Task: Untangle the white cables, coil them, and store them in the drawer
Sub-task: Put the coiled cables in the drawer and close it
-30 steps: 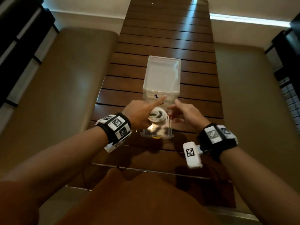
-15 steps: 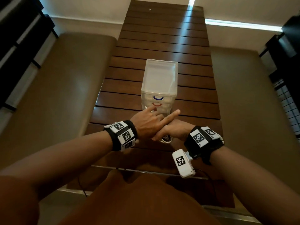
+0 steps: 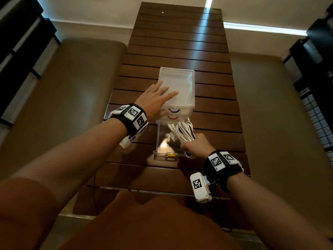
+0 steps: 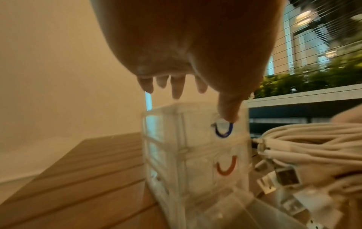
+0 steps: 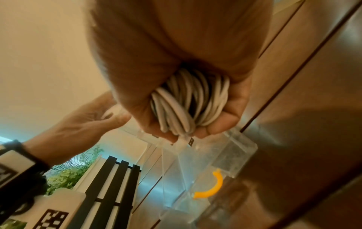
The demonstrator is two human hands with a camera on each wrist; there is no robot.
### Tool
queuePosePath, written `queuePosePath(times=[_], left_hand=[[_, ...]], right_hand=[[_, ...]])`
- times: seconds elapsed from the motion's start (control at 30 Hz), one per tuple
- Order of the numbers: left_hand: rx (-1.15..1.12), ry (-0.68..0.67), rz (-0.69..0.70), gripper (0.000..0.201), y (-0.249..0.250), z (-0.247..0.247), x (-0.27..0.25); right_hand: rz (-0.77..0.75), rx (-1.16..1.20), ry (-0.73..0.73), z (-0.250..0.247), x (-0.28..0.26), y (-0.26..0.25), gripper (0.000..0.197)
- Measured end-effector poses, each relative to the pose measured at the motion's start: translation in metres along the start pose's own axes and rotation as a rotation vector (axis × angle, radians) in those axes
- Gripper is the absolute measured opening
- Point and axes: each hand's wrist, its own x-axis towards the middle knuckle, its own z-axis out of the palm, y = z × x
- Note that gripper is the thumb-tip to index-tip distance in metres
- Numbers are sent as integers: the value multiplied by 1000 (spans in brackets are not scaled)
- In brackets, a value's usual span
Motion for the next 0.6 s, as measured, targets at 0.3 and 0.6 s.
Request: queuePosePath(times=[0.3, 0.6], left_hand=[[-57, 220, -86, 55, 17, 42, -10], [-47, 233, -88, 52, 11, 39, -8]], right_hand=[[109, -215, 222, 35, 11, 0, 23], [60, -547, 261, 60, 37, -4, 36]])
